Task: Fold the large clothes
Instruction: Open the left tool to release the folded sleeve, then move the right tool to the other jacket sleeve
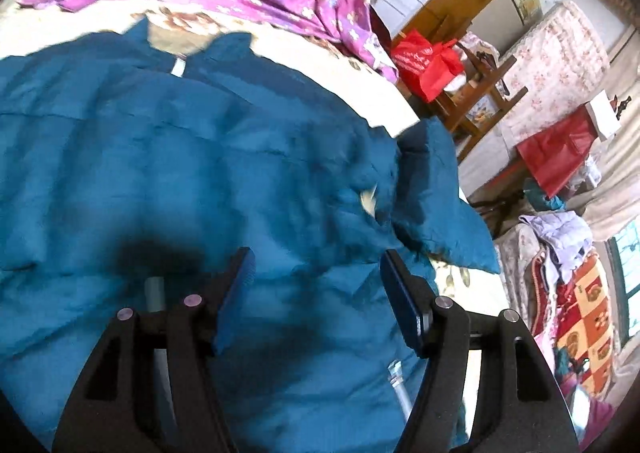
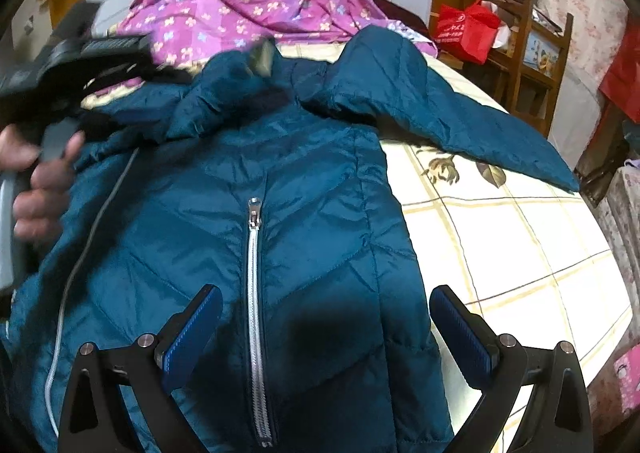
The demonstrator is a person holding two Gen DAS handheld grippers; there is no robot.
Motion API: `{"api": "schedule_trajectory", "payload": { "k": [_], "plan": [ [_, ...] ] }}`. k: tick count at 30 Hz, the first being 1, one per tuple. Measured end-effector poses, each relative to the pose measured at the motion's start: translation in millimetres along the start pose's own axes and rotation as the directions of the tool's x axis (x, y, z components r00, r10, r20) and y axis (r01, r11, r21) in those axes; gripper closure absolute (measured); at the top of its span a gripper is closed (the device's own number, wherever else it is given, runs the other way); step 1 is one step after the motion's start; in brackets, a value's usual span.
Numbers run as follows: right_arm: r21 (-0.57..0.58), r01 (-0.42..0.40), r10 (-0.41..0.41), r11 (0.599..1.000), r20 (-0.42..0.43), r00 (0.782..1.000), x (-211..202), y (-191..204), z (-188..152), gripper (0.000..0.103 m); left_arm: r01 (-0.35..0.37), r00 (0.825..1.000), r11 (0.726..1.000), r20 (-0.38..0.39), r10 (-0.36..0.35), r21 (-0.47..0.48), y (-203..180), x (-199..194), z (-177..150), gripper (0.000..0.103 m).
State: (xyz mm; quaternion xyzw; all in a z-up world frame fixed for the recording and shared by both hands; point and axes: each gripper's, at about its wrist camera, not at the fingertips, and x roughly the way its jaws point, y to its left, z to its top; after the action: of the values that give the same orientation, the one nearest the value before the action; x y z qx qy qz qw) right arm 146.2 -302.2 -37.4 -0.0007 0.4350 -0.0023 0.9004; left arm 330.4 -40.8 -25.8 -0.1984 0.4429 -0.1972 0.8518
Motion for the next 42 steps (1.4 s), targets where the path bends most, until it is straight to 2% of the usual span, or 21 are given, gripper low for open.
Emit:
{"api": "schedule_trajectory", "payload": {
  "k": [2,4,7,9,10,12,15,17,19,23,25,27,30,32,35,38,42],
  "plan": [
    [0.021,-0.003,0.002,1.000,0.034,0.999,-5.9,-0.2,1.6,0.000,-0.031,0.999,0.999,0.027,0.031,-0.013,20.0,-16.7,-1.8,0.038],
    [0.049,-0.009,0.005,0.999,0.076,0.997,-12.4,0.5,4.3,0.000,-0.090,0.994,0.995,0.058,0.093,-0.043,45.2,-32.8,-2.2,0.038],
    [0.072,-0.029,0.017,0.997,0.174,0.985,-24.9,6.8,14.2,0.000,-0.202,0.972,0.973,0.100,0.214,-0.115,91.7,-58.4,-2.6,0.038],
    [0.071,-0.048,0.030,0.996,0.229,0.973,-29.6,14.4,28.3,0.000,-0.245,0.954,0.957,0.138,0.267,-0.158,119.6,-74.6,-1.2,0.038],
    [0.065,-0.053,0.036,0.997,0.230,0.972,-28.3,20.3,37.2,0.000,-0.282,0.937,0.943,0.159,0.311,-0.178,133.2,-83.0,1.1,0.038],
    [0.043,-0.068,0.057,0.997,0.216,0.975,-20.5,40.4,66.3,0.000,-0.355,0.890,0.906,0.212,0.403,-0.232,156.8,-98.3,3.3,0.038],
    [0.004,-0.162,0.158,0.987,0.187,0.970,-2.1,79.5,111.1,0.000,-0.370,0.856,0.881,0.260,0.447,-0.296,185.7,-108.4,-2.5,0.038],
    [-0.038,-0.188,0.192,0.981,0.188,0.963,16.1,108.6,136.9,0.000,-0.396,0.843,0.860,0.243,0.479,-0.322,195.0,-101.5,-4.9,0.038],
    [-0.065,-0.229,0.237,0.971,0.183,0.954,40.7,133.1,155.4,0.000,-0.403,0.853,0.853,0.202,0.482,-0.332,203.9,-91.5,-2.7,0.038],
    [-0.112,-0.323,0.333,0.940,0.097,0.938,96.1,157.9,163.0,0.000,-0.446,0.835,0.831,0.180,0.520,-0.332,206.1,-85.3,-1.0,0.038],
    [-0.107,-0.299,0.304,0.948,0.041,0.952,123.2,154.2,164.0,0.000,-0.457,0.831,0.828,0.175,0.527,-0.323,202.6,-81.5,0.3,0.034],
    [-0.036,-0.255,0.254,0.966,-0.011,0.967,146.1,134.5,165.0,0.000,-0.459,0.834,0.830,0.168,0.525,-0.316,202.7,-80.0,-0.2,0.034],
    [0.087,-0.231,0.236,0.969,-0.040,0.971,160.9,98.3,163.4,0.001,-0.454,0.840,0.832,0.157,0.519,-0.319,203.7,-79.1,-0.7,0.033],
    [0.073,-0.225,0.228,0.972,-0.048,0.972,162.4,90.3,161.8,0.001,-0.469,0.836,0.830,0.149,0.527,-0.303,201.8,-77.4,-0.2,0.032],
    [0.054,-0.173,0.176,0.983,-0.053,0.983,165.6,84.7,158.7,0.001,-0.485,0.829,0.824,0.145,0.540,-0.291,199.1,-75.7,-1.1,0.031],
    [0.084,-0.205,0.210,0.975,-0.049,0.976,167.0,71.0,156.8,0.000,-0.463,0.836,0.829,0.158,0.526,-0.314,200.3,-76.9,-2.1,0.031],
    [0.030,-0.182,0.184,0.983,-0.084,0.979,171.8,77.1,159.5,0.000,-0.439,0.850,0.835,0.148,0.506,-0.331,203.1,-80.1,0.0,0.031]
  ]
}}
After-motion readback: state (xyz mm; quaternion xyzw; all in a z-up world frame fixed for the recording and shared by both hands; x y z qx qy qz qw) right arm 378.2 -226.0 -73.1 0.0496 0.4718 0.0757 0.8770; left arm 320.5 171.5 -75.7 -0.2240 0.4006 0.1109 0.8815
